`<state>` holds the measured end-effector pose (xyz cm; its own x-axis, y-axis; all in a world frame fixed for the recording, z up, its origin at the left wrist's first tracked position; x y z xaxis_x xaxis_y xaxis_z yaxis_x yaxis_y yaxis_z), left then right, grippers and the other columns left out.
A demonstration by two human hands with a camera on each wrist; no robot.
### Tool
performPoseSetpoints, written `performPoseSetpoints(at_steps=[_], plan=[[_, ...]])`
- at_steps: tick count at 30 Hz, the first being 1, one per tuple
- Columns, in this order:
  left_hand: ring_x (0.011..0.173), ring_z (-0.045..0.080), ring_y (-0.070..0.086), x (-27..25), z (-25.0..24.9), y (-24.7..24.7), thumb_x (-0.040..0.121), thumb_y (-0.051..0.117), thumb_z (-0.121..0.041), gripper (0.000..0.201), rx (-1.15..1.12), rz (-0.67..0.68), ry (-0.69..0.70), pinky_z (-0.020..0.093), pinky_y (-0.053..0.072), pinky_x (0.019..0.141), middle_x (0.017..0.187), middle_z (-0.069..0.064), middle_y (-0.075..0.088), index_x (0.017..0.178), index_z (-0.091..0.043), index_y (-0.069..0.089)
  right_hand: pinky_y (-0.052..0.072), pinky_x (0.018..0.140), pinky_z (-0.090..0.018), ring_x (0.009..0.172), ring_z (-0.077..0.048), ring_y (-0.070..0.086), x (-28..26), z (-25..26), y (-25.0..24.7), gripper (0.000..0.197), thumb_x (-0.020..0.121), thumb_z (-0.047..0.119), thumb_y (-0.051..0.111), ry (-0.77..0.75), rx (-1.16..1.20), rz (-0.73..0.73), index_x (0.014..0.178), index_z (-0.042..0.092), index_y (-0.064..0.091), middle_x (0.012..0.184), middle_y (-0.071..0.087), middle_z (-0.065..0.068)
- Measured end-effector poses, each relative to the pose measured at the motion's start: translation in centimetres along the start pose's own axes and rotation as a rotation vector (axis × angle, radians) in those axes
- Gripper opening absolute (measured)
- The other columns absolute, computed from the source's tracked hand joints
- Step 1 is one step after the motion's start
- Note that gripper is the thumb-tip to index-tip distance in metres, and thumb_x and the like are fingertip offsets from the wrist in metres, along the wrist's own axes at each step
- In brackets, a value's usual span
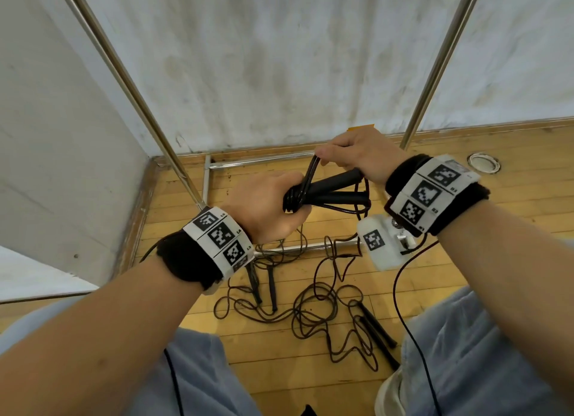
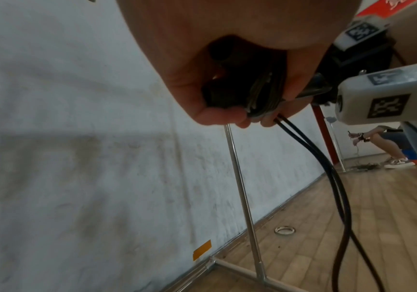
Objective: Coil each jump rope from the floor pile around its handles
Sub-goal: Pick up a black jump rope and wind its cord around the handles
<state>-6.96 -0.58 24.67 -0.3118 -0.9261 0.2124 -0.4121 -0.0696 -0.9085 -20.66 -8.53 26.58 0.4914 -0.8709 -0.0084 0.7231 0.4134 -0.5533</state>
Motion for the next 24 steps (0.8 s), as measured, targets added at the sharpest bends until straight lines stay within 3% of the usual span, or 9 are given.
performPoseSetpoints(at_steps=[1, 3, 5, 7, 9, 12, 16, 19, 24], plan=[[0.064, 0.011, 0.052, -0.1, -0.4, -0.3, 0.083, 0.062, -0.037, 0.013, -0.035, -0.018, 0.003, 0.026, 0.044, 0.058, 0.067, -0.016, 0.05, 0.088, -0.031, 0.052, 0.039, 0.06, -0.025, 0.055, -0.023, 0.049, -0.1, 0.0, 0.2, 0.028, 0.086, 0.044, 0.059, 0.004, 0.058, 0.033, 0.074, 0.021, 0.07, 0.064, 0.054, -0.012], [0.061, 0.01, 0.053, -0.2, -1.0, -1.2, 0.08, 0.061, -0.038, 0.014, -0.105, -0.086, 0.003, 0.02, 0.041, 0.055, 0.064, -0.016, 0.051, 0.086, -0.034, 0.049, 0.04, 0.052, -0.017, 0.043, -0.008, 0.047, 0.1, 0.0, 0.6, 0.03, 0.089, 0.039, 0.057, 0.021, 0.135, 0.107, 0.08, 0.012, 0.069, 0.049, 0.053, 0.005], [0.061, 0.008, 0.055, -0.2, -1.3, -2.0, 0.076, 0.06, -0.04, 0.018, -0.161, -0.149, -0.038, 0.018, 0.042, 0.054, 0.066, -0.016, 0.054, 0.089, -0.033, 0.05, 0.043, 0.052, -0.011, 0.046, 0.001, 0.052, 0.6, -0.3, 1.1, 0.025, 0.093, 0.026, 0.054, 0.041, 0.22, 0.122, 0.081, 0.008, 0.064, 0.051, 0.057, 0.012], [0.063, 0.004, 0.057, -0.2, -1.1, -2.6, 0.073, 0.062, -0.041, 0.023, -0.227, -0.191, -0.098, 0.014, 0.041, 0.053, 0.068, -0.017, 0.055, 0.09, -0.034, 0.048, 0.047, 0.06, -0.015, 0.058, 0.001, 0.056, 0.9, -1.3, 1.3, 0.022, 0.095, 0.007, 0.049, 0.11, 0.336, 0.046, 0.077, 0.017, 0.057, 0.067, 0.059, 0.013], [0.065, -0.003, 0.057, -0.1, -0.8, -3.0, 0.071, 0.064, -0.041, 0.023, -0.3, -0.227, -0.149, 0.009, 0.04, 0.05, 0.066, -0.017, 0.054, 0.083, -0.038, 0.045, 0.045, 0.054, -0.017, 0.057, -0.002, 0.052, 0.7, -2.0, 2.0, 0.032, 0.095, 0.0, 0.044, 0.131, 0.381, -0.019, 0.072, 0.022, 0.05, 0.066, 0.055, 0.011], [0.061, -0.008, 0.054, -0.1, -0.1, -3.5, 0.066, 0.064, -0.04, 0.019, -0.407, -0.314, -0.252, 0.007, 0.04, 0.052, 0.062, -0.013, 0.053, 0.073, -0.037, 0.046, 0.028, 0.037, -0.017, 0.04, -0.007, 0.033, 0.2, -1.8, 4.1, 0.039, 0.094, 0.008, 0.045, 0.142, 0.558, 0.035, 0.057, 0.02, 0.048, 0.043, 0.043, 0.011], [0.058, 0.004, 0.056, 0.1, 1.5, -3.7, 0.063, 0.064, -0.043, 0.026, -0.529, -0.395, -0.377, 0.019, 0.042, 0.051, 0.067, -0.006, 0.06, 0.078, -0.031, 0.046, 0.023, 0.035, -0.017, 0.038, -0.007, 0.026, -0.3, -0.9, 6.0, 0.044, 0.097, 0.023, 0.045, 0.114, 0.603, 0.119, 0.057, 0.026, 0.063, 0.045, 0.037, 0.009], [0.058, 0.02, 0.058, 0.3, 1.9, -3.4, 0.07, 0.063, -0.038, 0.024, -0.586, -0.39, -0.412, 0.04, 0.05, 0.053, 0.074, 0.008, 0.065, 0.086, -0.034, 0.044, 0.024, 0.038, -0.02, 0.041, -0.008, 0.026, -0.8, -0.7, 6.6, 0.041, 0.099, 0.039, 0.039, 0.159, 0.487, 0.089, 0.075, 0.016, 0.063, 0.046, 0.036, 0.009], [0.061, 0.021, 0.057, 0.9, 2.6, -4.0, 0.082, 0.059, -0.027, 0.012, -0.561, -0.383, -0.38, 0.042, 0.052, 0.062, 0.077, 0.004, 0.063, 0.088, -0.031, 0.05, 0.03, 0.05, -0.024, 0.048, -0.008, 0.037, -1.5, -0.3, 6.7, 0.036, 0.1, 0.036, 0.036, 0.072, 0.078, 0.032, 0.082, 0.019, 0.062, 0.058, 0.044, 0.007]])
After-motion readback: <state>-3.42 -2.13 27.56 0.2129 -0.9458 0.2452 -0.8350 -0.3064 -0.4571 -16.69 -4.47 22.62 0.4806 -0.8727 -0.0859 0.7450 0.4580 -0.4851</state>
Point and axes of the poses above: each hand's wrist, its own x-axis towards the middle knuckle, its own y-axis out of the palm, z = x × y, the point moved 6 cm from there along x, towards the middle knuckle
